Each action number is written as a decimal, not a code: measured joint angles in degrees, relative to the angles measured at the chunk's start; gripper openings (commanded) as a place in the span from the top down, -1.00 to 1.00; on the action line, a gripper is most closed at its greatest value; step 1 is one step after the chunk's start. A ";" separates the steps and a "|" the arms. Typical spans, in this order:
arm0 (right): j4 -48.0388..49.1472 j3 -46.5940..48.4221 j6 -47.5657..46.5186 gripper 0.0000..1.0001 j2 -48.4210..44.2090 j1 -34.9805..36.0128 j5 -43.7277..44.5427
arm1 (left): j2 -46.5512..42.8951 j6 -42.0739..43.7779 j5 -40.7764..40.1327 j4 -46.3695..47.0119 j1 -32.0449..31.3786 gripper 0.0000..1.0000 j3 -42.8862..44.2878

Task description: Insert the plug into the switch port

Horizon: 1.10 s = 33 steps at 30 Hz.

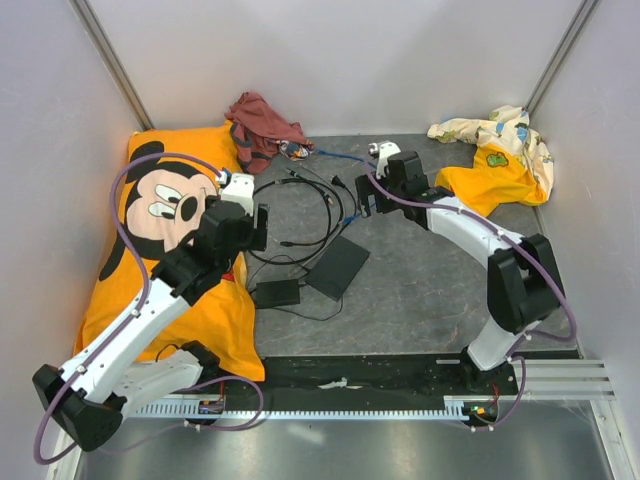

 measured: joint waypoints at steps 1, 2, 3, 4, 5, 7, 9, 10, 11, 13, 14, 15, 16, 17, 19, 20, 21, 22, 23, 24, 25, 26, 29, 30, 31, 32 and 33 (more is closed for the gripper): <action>-0.11 1.49 -3.61 -0.91 1.42 -0.17 -0.92 | -1.05 1.03 0.22 1.07 0.02 -0.61 -1.29; -0.20 2.84 -8.35 -0.93 3.04 -0.24 -2.10 | -1.97 2.14 0.70 2.21 0.00 -0.61 -2.86; -0.57 3.85 -12.37 -0.93 4.52 -0.24 -3.17 | -2.40 2.99 1.01 2.95 0.00 -0.61 -3.96; -1.31 4.92 -16.00 -0.95 5.84 -0.24 -4.42 | -2.64 3.78 1.11 3.72 0.02 -0.61 -5.03; -2.36 6.16 -20.04 -0.95 7.50 -0.24 -5.99 | -2.73 4.37 1.25 4.24 0.00 -0.61 -5.86; -5.20 9.14 -28.37 -0.92 11.02 -0.35 -8.92 | -2.78 5.46 1.62 4.98 0.00 -0.61 -7.32; -8.52 12.61 -34.51 -0.89 14.49 -0.57 -11.34 | -2.86 6.56 1.81 5.60 0.00 -0.61 -8.09; -11.13 15.85 -37.90 -0.87 17.11 -0.81 -12.50 | -2.99 7.15 1.86 6.12 0.00 -0.61 -8.46; -12.57 17.92 -39.87 -0.84 18.88 -1.03 -13.18 | -3.13 7.61 1.81 6.54 0.00 -0.60 -8.70; -17.77 25.38 -44.89 -0.69 24.11 -1.73 -14.49 | -3.30 8.41 1.64 7.34 0.00 -0.60 -9.09; -19.82 28.41 -46.84 -0.65 26.40 -2.08 -14.97 | -3.32 8.70 1.46 7.80 0.00 -0.60 -9.29; -21.88 31.28 -48.61 -0.61 28.39 -2.43 -15.39 | -3.32 9.05 1.27 8.24 0.02 -0.60 -9.49; -23.32 33.35 -49.94 -0.49 29.99 -2.73 -15.69 | -3.30 9.29 0.94 8.50 0.02 -0.60 -9.66; -25.07 35.19 -51.47 -0.43 31.58 -3.10 -15.96 | -3.26 9.51 0.79 8.63 0.07 -0.59 -9.75; -27.54 36.50 -53.72 -0.36 33.29 -3.58 -16.39 | -3.10 9.94 0.48 9.16 0.17 -0.59 -9.88; -28.89 36.70 -54.66 -0.34 33.81 -3.85 -16.55 | -2.97 10.10 0.46 9.33 0.17 -0.59 -9.90; -30.40 36.74 -55.65 -0.32 34.36 -4.13 -16.87 | -2.73 10.23 0.44 9.51 0.26 -0.59 -9.90; -31.54 36.76 -56.41 -0.28 34.71 -4.33 -17.18 | -2.45 10.29 0.44 9.51 0.35 -0.59 -9.92; -33.00 36.83 -57.37 -0.26 35.10 -4.48 -17.81 | -2.05 10.36 0.44 9.55 0.39 -0.59 -9.92; -34.25 37.07 -58.12 -0.21 35.43 -4.55 -18.49 | -1.79 10.38 0.44 9.55 0.39 -0.59 -9.92; -35.01 37.42 -58.69 -0.15 35.65 -4.57 -19.04 | -1.42 10.40 0.44 9.57 0.50 -0.59 -9.92; -35.76 37.90 -59.17 -0.12 35.87 -4.55 -19.47 | -1.20 10.43 0.46 9.57 0.55 -0.59 -9.92; -38.05 40.39 -60.22 -0.07 37.20 -4.50 -20.92 | -0.74 10.49 0.48 9.60 0.66 -0.58 -9.92; -38.91 41.40 -60.48 -0.04 37.86 -4.46 -21.31 | -0.72 10.49 0.46 9.62 0.66 -0.58 -9.92; -39.50 42.25 -60.76 -0.01 38.47 -4.44 -21.66 | -0.70 10.49 0.48 9.64 0.66 -0.58 -9.92; -40.09 42.97 -61.00 -0.01 38.93 -4.44 -21.94 | -0.70 10.51 0.46 9.64 0.66 -0.58 -9.92; -40.41 43.25 -61.22 0.05 39.06 -4.44 -22.25 | -0.70 10.51 0.46 9.66 0.66 -0.58 -9.92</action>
